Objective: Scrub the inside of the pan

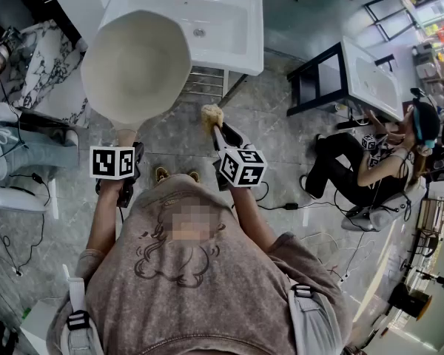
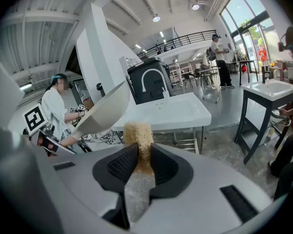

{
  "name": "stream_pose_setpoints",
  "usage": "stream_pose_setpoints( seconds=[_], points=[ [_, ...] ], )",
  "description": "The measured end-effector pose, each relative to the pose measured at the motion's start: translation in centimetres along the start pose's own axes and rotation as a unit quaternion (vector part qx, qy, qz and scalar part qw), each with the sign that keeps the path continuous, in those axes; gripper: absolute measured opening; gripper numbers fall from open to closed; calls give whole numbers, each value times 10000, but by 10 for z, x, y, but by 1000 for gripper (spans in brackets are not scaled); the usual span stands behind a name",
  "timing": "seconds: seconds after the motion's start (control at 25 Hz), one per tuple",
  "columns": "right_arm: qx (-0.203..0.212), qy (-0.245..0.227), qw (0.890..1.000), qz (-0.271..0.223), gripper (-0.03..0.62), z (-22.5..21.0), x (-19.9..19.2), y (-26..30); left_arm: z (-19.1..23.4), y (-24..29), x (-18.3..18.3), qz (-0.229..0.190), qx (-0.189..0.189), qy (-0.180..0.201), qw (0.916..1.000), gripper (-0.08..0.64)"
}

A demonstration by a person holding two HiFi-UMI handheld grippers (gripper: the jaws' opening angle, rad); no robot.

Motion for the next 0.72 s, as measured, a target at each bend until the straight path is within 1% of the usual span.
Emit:
stream_pose_setpoints(
  seconds=[0.4,0.52,0.72],
  points=[
    [-18,-16,10000,17,92,-3,4,15,7,6,23,-113,-10,95,9999,52],
    [17,59,10000,-73,96,-4,6,19,8,8,28,-133,-36,123,9998,52],
    [87,74,9999,-114,100,1,9,26,17,11,36,-50,-34,196,9998,52]
  ],
)
Point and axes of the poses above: the fingertips, and each gripper's own axes: y forward along the fingers, z to its left, x out of its top, the point moved 8 cm from there along -y, backward along the fingers, and after that the axes turned 11 degrees about x, right-handed, at the moved point
